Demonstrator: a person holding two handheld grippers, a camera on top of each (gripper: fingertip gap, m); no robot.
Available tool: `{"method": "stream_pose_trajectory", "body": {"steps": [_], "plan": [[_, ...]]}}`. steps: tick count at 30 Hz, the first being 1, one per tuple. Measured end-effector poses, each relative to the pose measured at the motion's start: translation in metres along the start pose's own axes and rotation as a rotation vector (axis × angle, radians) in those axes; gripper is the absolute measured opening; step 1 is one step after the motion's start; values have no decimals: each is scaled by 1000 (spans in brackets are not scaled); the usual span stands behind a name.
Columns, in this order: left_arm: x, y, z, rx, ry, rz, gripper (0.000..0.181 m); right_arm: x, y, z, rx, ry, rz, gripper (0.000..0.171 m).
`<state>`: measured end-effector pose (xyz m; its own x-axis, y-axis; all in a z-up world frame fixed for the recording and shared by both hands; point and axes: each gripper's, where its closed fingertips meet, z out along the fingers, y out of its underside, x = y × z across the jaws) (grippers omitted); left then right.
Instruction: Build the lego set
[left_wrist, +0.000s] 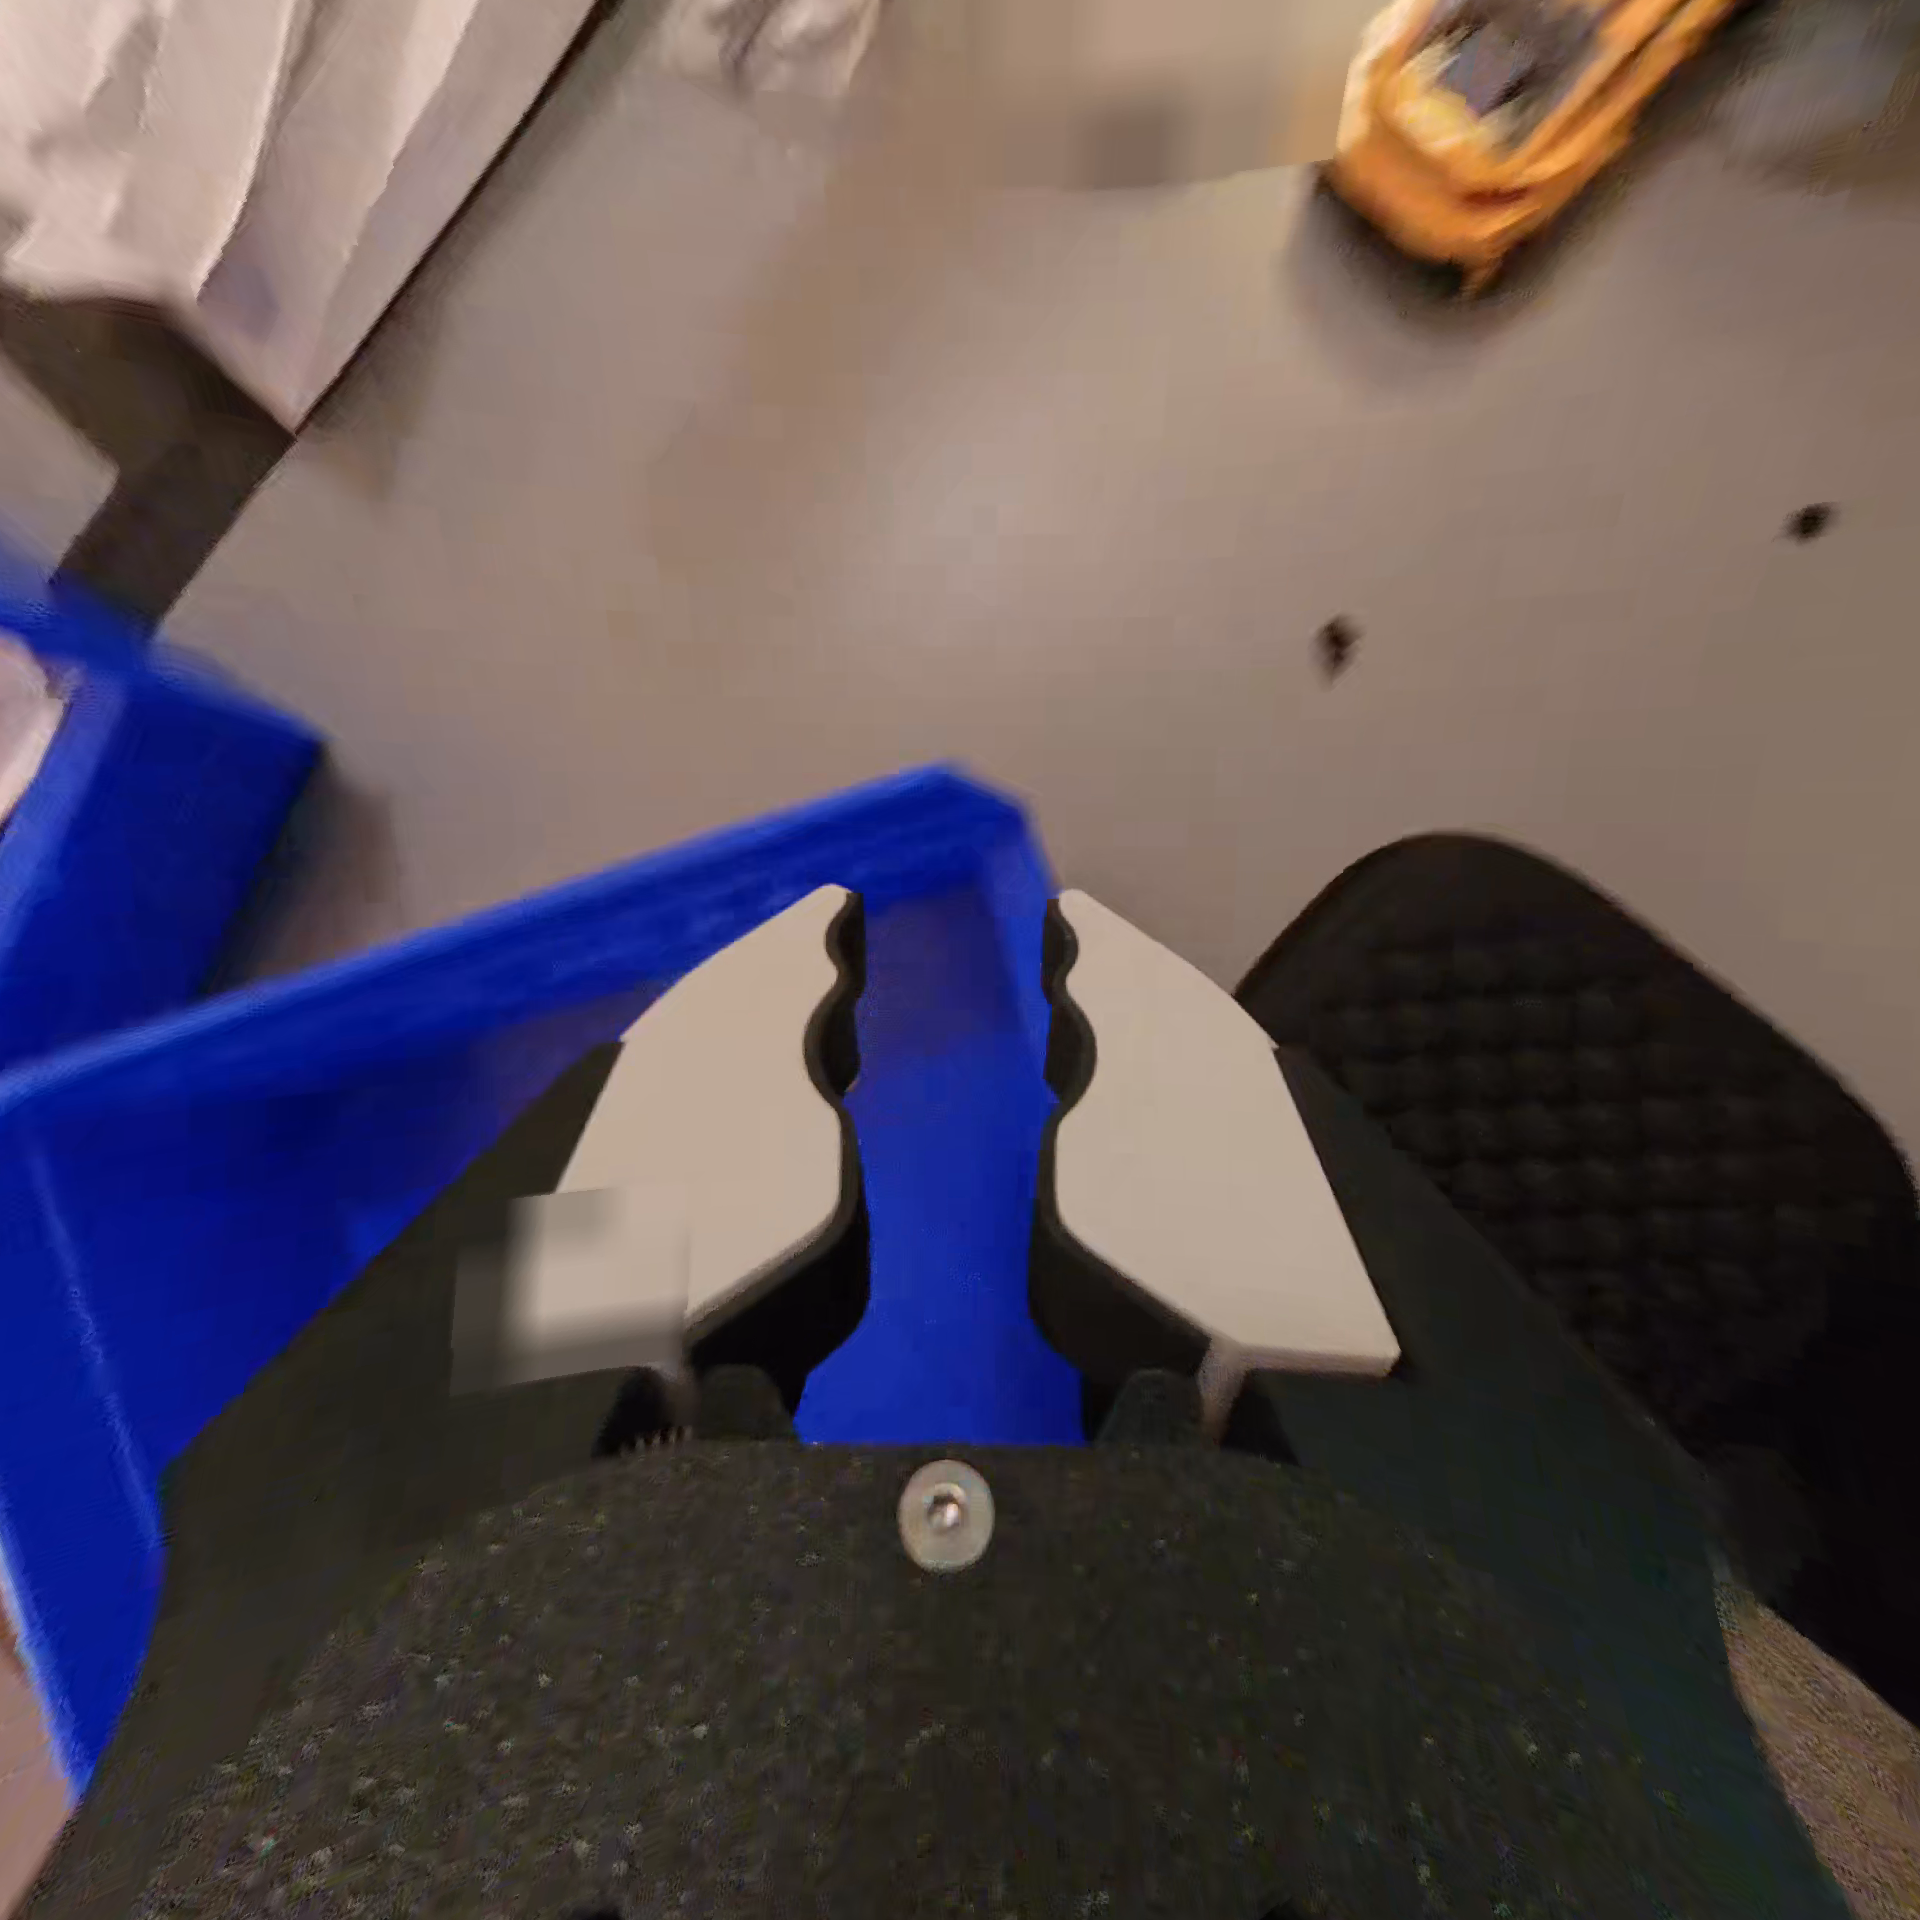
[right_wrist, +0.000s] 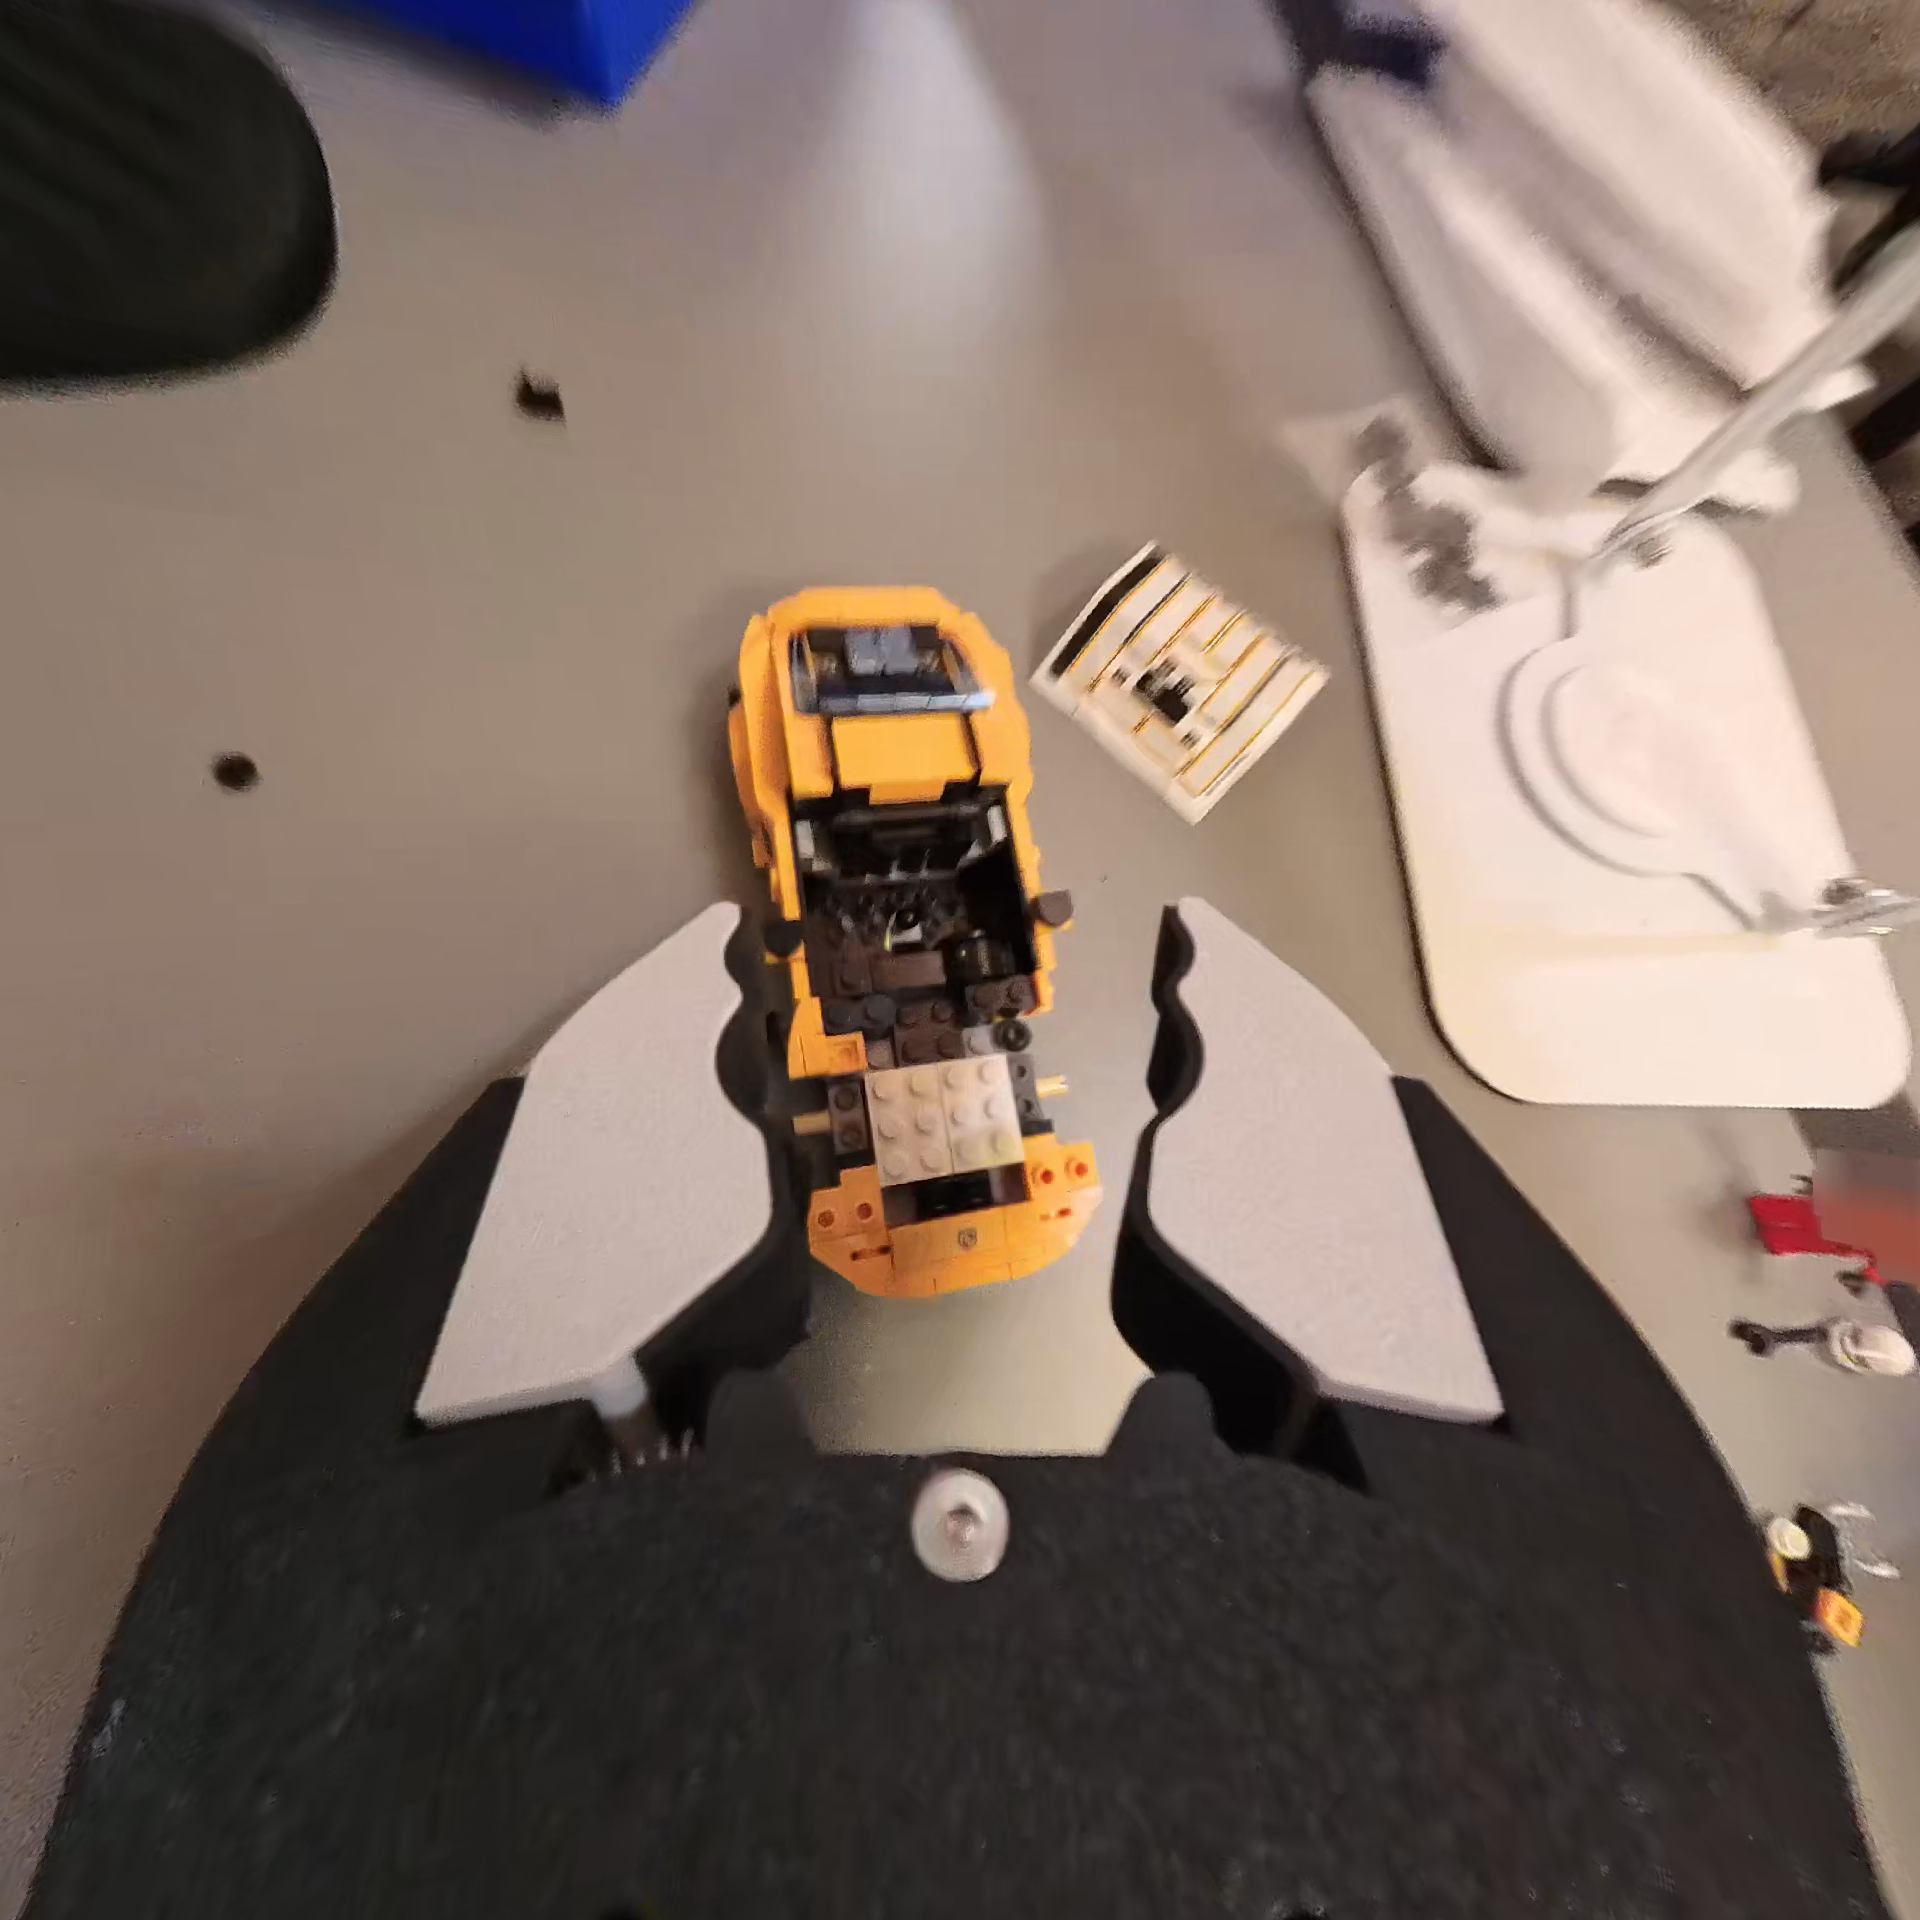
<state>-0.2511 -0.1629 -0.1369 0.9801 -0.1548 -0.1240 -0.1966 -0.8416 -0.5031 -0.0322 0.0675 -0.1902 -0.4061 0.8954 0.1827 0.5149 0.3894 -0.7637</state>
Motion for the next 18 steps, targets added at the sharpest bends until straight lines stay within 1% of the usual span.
{"method": "stream_pose_trajectory", "body": {"steps": [2, 3, 4, 5, 6, 9, 11, 12, 16, 18], "plan": [[-26, 27, 4, -67, -14, -54, 28, 5, -15, -22, 128, 38, 60, 69], [-33, 39, 9, -96, 4, -71, 26, 7, -20, -33, 181, 53, 95, 66], [-37, 49, 13, -117, 24, -80, 24, 10, -21, -44, 227, 78, 121, 50], [-41, 59, 18, -142, 35, -85, 22, 13, -20, -55, 265, 120, 129, 13], [-44, 69, 22, -174, 46, -87, 21, 15, -17, -66, 304, 153, 136, 0], [-46, 92, 31, -249, 97, -83, 20, 15, -3, -92, 384, 186, 267, 0], [-49, 107, 34, -303, 101, -69, 17, 23, 8, -109, 451, 285, 342, 0], [-49, 114, 35, -328, 114, -65, 17, 26, 14, -116, 477, 331, 376, 3], [-43, 132, 41, -393, 173, -33, 18, 39, 34, -133, 519, 485, 446, 5], [-41, 135, 44, -399, 183, -16, 19, 44, 39, -135, 527, 515, 470, 6]]}}
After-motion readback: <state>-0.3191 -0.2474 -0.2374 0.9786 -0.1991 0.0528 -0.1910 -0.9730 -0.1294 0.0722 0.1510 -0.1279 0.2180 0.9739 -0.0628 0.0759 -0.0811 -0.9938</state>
